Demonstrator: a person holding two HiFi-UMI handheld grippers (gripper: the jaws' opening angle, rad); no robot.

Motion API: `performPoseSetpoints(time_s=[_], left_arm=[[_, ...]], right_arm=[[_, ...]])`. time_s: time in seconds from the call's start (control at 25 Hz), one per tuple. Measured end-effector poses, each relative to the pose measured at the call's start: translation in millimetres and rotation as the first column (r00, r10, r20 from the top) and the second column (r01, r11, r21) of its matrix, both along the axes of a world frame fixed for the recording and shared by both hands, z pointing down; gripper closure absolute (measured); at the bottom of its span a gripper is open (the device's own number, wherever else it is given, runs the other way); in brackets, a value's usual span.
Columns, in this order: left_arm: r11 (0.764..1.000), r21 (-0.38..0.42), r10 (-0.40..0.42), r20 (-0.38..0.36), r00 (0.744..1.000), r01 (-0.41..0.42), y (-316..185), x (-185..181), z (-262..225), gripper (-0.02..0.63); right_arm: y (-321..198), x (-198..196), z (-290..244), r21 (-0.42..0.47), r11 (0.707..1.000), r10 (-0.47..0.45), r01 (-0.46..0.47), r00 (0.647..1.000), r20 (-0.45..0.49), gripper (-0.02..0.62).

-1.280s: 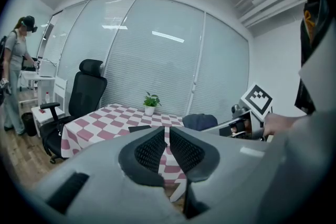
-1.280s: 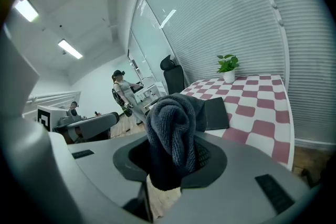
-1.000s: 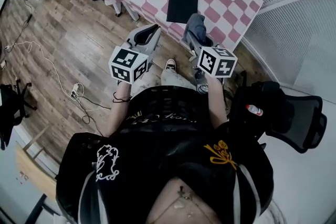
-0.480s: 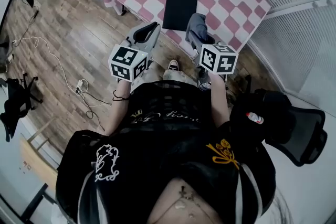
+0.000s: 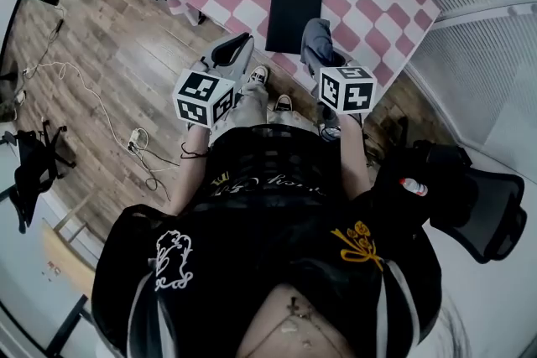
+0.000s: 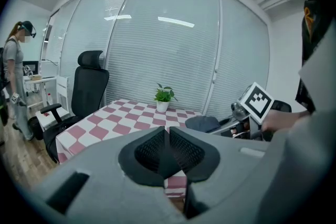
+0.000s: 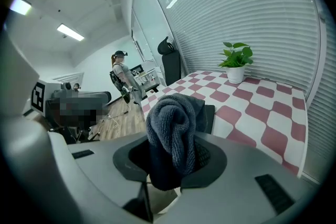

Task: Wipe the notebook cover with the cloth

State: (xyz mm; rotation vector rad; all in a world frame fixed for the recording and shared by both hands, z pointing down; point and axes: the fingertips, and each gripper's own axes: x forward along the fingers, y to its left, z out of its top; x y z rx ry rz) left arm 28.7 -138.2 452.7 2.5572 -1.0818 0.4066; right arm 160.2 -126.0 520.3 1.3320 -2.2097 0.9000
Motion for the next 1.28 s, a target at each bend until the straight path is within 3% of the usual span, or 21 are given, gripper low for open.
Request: performPoseSetpoints(time_s=[0.24, 0.36, 0.48, 0.6, 1.0, 1.16, 1.28], left_arm=[[0.998, 0.013, 0.065, -0.007, 0.998, -0.065, -31.9, -0.2, -3.0, 0.583], [0.995, 0.014, 0.096, -0.016, 0.995, -0.095, -47.0, -2.7, -3.2, 0.583], [0.993, 0.011, 0.114, -0.033, 0.993, -0.114, -59.4, -7.0, -3.3, 0.583], [0.992, 0.01, 0.126, -0.046, 0.991, -0.126, -72.0, -10.8, -2.5, 0.583], [0.993, -0.001, 0.12, -0.077, 0.99, -0.121, -105.0, -30.3, 5.3, 0.583], [0.994, -0.014, 0.107, -0.079, 0.991, -0.108, -107.7, -35.4, 10.8, 0.583], [0.994, -0.019, 0.103, -0.079, 0.992, -0.105, -106.0, -37.1, 12.7, 0.583]], right_arm=[[-30.2, -25.0, 3.1, 0.021, 0.994, -0.103, 0.105, 0.991, -0.08, 0.505], [-57.2, -38.5, 9.2, 0.047, 0.978, -0.189, 0.201, 0.963, -0.193, 0.505], [-87.8, -47.0, 19.7, 0.07, 0.95, -0.263, 0.304, 0.901, -0.345, 0.505], [-115.6, -56.3, 31.5, 0.056, 0.913, -0.334, 0.405, 0.818, -0.469, 0.505], [-191.0, -78.5, 88.8, -0.044, 0.783, -0.476, 0.62, 0.553, -0.684, 0.505], [-197.4, -76.7, 117.7, -0.121, 0.759, -0.531, 0.64, 0.5, -0.684, 0.505], [-195.8, -73.6, 125.7, -0.128, 0.773, -0.535, 0.622, 0.53, -0.658, 0.505]])
